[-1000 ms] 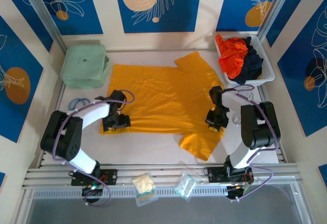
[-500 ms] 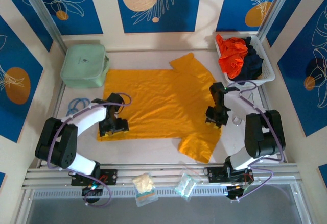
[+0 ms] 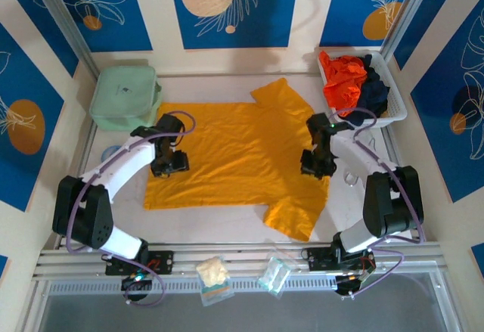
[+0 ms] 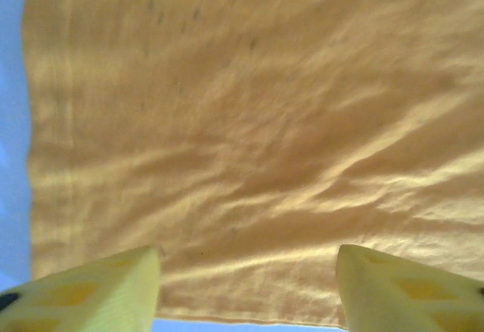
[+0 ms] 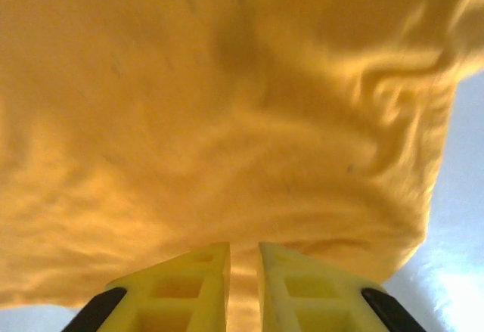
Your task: Fold and stack the t-shirts
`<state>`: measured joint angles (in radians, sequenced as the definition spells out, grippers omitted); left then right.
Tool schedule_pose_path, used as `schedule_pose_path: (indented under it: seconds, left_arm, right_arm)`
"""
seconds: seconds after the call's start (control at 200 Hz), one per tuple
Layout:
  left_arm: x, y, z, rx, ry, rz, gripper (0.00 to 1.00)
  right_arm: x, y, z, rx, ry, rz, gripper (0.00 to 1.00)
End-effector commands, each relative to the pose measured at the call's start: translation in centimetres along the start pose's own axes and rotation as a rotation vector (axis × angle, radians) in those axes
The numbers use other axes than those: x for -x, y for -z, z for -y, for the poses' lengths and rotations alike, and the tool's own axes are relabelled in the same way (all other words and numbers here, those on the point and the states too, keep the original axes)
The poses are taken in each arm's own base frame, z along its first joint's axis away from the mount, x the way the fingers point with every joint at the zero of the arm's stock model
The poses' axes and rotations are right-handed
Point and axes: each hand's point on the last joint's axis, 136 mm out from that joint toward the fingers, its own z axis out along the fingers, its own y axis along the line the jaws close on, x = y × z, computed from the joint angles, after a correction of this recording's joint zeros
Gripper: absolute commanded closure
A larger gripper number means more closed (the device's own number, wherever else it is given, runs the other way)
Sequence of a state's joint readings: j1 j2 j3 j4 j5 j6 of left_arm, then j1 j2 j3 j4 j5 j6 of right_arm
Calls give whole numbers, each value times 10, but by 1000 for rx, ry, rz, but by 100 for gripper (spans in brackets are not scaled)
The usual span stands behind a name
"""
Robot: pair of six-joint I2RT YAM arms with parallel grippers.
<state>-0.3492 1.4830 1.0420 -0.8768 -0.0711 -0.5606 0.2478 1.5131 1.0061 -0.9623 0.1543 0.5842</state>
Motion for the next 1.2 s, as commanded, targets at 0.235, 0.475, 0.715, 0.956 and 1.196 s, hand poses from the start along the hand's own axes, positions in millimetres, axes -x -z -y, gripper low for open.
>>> schedule_pose_path:
  seconds: [0.235,0.475,0.715,0.956,1.196]
  left_arm:
    - [-57,-51,-25,89,11,-192,60]
    - [-31,-69,-33,207,6,-166,57]
    - [16,-69,-34,281,-20,-127,55]
    - [55,-66,-27,304,-43,-83,55]
    - [73,-39,-13,275,-63,-23,55]
  right_arm:
    - [-59,-42,9,-62,-45,-144,89]
    - [-29,-65,18,-120,-68,-167,91]
    - [33,-57,15,-101,-81,-107,92]
    - [73,-52,6,-51,-90,-68,93]
    - [84,-30,-15,20,-34,-14,93]
